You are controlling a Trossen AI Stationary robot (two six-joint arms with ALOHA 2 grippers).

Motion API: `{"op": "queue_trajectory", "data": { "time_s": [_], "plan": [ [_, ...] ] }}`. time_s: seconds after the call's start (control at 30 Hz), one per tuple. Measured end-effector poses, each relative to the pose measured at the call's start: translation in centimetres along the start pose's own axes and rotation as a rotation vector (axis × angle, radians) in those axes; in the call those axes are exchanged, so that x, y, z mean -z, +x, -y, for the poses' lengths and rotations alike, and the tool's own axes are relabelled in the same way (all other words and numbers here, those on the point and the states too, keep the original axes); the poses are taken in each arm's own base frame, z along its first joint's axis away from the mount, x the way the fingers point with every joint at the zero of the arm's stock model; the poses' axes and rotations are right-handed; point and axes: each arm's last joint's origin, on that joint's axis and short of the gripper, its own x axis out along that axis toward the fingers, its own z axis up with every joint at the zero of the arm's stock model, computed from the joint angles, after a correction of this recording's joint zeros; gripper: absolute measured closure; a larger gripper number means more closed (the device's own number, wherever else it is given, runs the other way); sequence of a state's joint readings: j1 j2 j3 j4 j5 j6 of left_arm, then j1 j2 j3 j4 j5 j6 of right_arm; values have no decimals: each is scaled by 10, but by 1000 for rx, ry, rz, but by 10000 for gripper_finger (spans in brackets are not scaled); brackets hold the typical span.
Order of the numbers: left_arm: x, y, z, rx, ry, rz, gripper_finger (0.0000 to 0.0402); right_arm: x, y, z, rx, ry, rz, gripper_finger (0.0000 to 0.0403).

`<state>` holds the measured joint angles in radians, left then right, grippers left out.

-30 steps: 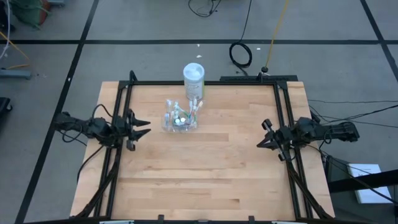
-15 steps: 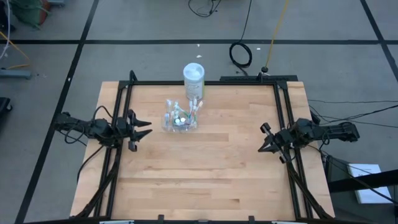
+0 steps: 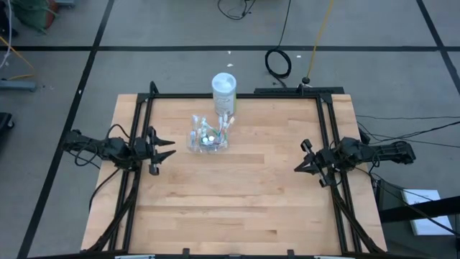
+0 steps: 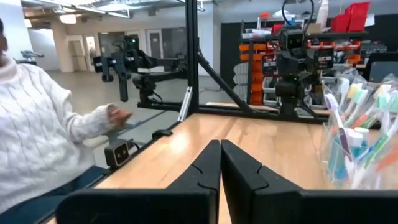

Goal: Pick & Place toothbrushing station
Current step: Return to Home Position

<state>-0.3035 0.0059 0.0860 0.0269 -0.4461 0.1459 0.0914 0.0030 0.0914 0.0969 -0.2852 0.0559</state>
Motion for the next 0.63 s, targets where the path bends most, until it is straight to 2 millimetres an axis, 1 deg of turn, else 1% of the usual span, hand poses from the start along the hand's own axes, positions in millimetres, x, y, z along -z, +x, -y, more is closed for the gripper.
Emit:
{"op": "queue_trajectory", "data": {
  "time_s": [0.1,0.3,0.63],
  "plan": [
    [0,0,0,0,27,0,249,-1,0,0,-3,-8,6,399],
    [0,0,0,0,28,0,249,0,0,0,-4,45,-1,399],
    [0,0,0,0,30,0,249,3,1,0,-3,33,-11,399]
  ]
}}
